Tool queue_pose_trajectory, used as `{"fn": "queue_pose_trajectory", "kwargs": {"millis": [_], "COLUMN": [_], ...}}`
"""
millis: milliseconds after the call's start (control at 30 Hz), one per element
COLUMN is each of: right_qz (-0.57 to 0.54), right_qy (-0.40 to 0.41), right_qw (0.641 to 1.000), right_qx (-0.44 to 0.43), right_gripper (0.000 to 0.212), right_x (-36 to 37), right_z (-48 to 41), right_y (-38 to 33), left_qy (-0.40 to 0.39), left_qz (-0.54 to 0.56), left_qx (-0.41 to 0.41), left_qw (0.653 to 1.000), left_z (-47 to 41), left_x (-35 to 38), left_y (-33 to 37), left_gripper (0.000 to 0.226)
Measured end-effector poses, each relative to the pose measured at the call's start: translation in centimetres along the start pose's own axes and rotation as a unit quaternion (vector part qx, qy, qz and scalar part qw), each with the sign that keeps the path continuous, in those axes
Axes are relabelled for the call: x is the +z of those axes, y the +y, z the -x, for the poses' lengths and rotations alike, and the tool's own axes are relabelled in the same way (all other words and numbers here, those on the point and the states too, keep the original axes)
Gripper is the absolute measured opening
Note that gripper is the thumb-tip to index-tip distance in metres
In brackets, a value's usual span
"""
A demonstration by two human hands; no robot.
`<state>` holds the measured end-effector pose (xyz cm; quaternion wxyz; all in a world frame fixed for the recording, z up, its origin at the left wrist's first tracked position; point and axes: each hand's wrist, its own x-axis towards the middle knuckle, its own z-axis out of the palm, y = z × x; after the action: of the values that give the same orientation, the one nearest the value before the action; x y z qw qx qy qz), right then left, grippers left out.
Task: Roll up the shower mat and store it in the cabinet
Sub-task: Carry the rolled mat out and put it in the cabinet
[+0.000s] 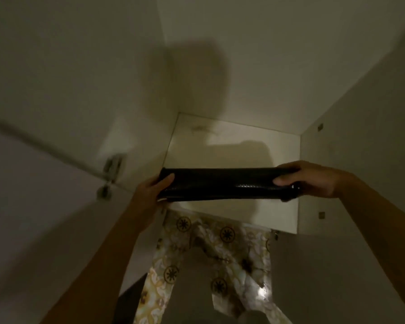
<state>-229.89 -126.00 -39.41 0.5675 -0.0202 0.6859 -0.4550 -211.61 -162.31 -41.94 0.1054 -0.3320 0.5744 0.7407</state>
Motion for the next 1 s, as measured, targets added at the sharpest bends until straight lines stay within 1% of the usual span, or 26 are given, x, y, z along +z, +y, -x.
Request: {"fn": "queue_pose_trajectory", "kwargs": {"millis": [33,67,133,167,200,233,267,300,367,400,433,467,500,567,600,667,767,800,867,933,1000], "right_qz": [-0.047,-0.094,-0.164,-0.200,-0.232,-0.261,-0.289,-0.313,-0.342,-0.343,-0.351,-0.354,-0.355,-0.373,-0.376,-0.388,-0.384,-0.373,-0.371,-0.370,-0.373], "right_qy": [0.043,0.082,0.193,0.230,0.264,0.276,0.282,0.276,0.243,0.237,0.235,0.243,0.249,0.272,0.277,0.288,0.296,0.300,0.309,0.330,0.357], "right_qw": [0.998,0.991,0.966,0.951,0.934,0.923,0.913,0.907,0.906,0.907,0.904,0.901,0.899,0.885,0.882,0.872,0.872,0.874,0.872,0.863,0.849], "right_qx": [-0.019,-0.042,-0.050,-0.062,-0.063,-0.061,-0.060,-0.057,-0.058,-0.059,-0.059,-0.061,-0.058,-0.061,-0.063,-0.072,-0.072,-0.081,-0.085,-0.097,-0.109], "right_gripper": [0.054,0.054,0.055,0.057,0.059,0.059,0.059,0.057,0.053,0.051,0.049,0.047,0.046,0.042,0.040,0.040,0.042,0.041,0.041,0.045,0.047], "right_x": [0.2,-0.8,-3.1,-3.9,-3.0,-4.4,-5.9,-5.5,-7.9,-7.9,-9.1,-10.2,-10.1,-11.9,-11.8,-13.2,-13.7,-13.8,-13.7,-13.5,-13.1], "right_z": [0.1,-3.1,-9.5,-13.0,-13.6,-17.5,-20.9,-21.0,-26.9,-27.1,-29.8,-32.4,-32.9,-37.5,-38.0,-41.7,-44.5,-44.8,-46.2,-46.7,-47.1], "right_y": [0.4,0.2,1.0,1.0,1.6,2.4,3.0,3.0,4.0,3.9,4.3,4.7,4.1,4.4,3.8,3.6,3.1,2.8,3.1,3.7,3.9], "left_qy": [0.025,0.036,0.057,0.061,0.073,0.077,0.088,0.097,0.113,0.116,0.116,0.119,0.119,0.123,0.133,0.135,0.112,0.110,0.129,0.139,0.148], "left_qz": [0.027,0.032,0.074,0.090,0.094,0.122,0.134,0.140,0.169,0.179,0.193,0.198,0.206,0.209,0.214,0.216,0.216,0.217,0.226,0.220,0.221], "left_qx": [-0.014,-0.030,-0.068,-0.080,-0.090,-0.101,-0.105,-0.116,-0.123,-0.127,-0.129,-0.121,-0.115,-0.111,-0.104,-0.100,-0.085,-0.080,-0.087,-0.078,-0.075], "left_qw": [0.999,0.998,0.993,0.991,0.989,0.984,0.981,0.979,0.971,0.969,0.966,0.965,0.964,0.964,0.962,0.962,0.966,0.967,0.962,0.962,0.961], "left_z": [-0.1,-4.5,-12.4,-16.5,-17.0,-21.4,-25.5,-26.1,-33.2,-33.8,-37.1,-40.2,-40.6,-45.9,-46.4,-50.4,-53.0,-53.3,-54.4,-55.0,-54.9], "left_x": [0.4,0.7,1.0,1.6,1.9,2.3,2.7,2.9,3.2,3.1,3.3,3.4,3.3,3.7,3.6,3.9,3.7,3.6,3.6,3.8,4.2], "left_y": [-0.1,0.6,0.8,1.2,1.3,0.8,0.5,0.8,-0.5,-0.3,-1.0,-1.7,-1.4,-2.3,-1.9,-2.3,-2.3,-2.1,-2.6,-2.9,-2.8], "left_gripper": [0.049,0.051,0.054,0.054,0.055,0.055,0.056,0.057,0.054,0.052,0.051,0.052,0.053,0.053,0.052,0.046,0.022,0.022,0.032,0.038,0.039]}}
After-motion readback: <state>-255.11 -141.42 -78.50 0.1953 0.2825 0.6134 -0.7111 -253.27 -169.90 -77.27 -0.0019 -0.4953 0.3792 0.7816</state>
